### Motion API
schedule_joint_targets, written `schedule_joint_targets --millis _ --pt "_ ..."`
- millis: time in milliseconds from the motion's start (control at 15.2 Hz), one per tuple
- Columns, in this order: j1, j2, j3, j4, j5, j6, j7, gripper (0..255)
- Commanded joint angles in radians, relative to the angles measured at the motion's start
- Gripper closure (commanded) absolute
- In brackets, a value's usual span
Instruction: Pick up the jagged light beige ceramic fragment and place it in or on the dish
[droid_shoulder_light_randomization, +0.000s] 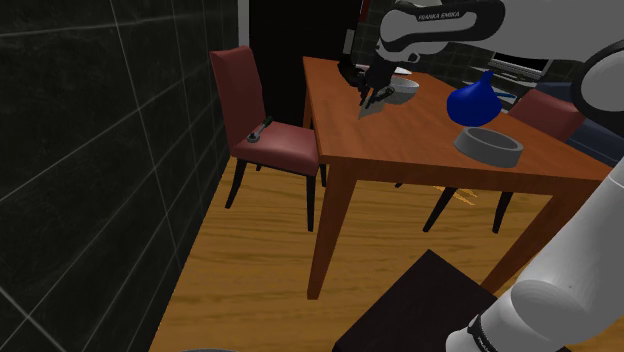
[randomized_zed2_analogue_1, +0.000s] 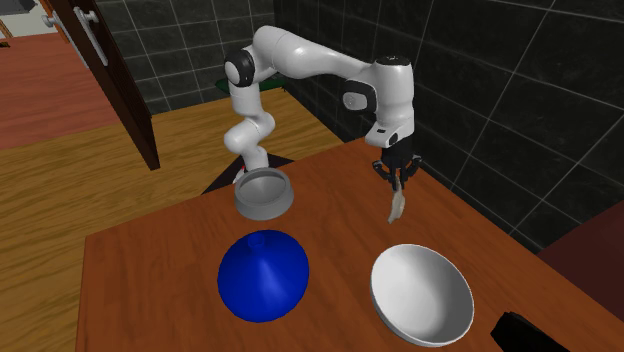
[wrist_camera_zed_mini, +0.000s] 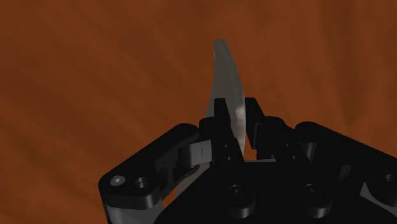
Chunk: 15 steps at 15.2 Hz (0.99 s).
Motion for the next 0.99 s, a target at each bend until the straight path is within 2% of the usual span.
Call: schedule_joint_targets --millis 0,924 --pt "0.0 0.0 0.0 0.0 0.0 0.0 0.0 255" --pt "-0.001 0.03 -0.001 0.214 0.002 -0.185 -0.002 255"
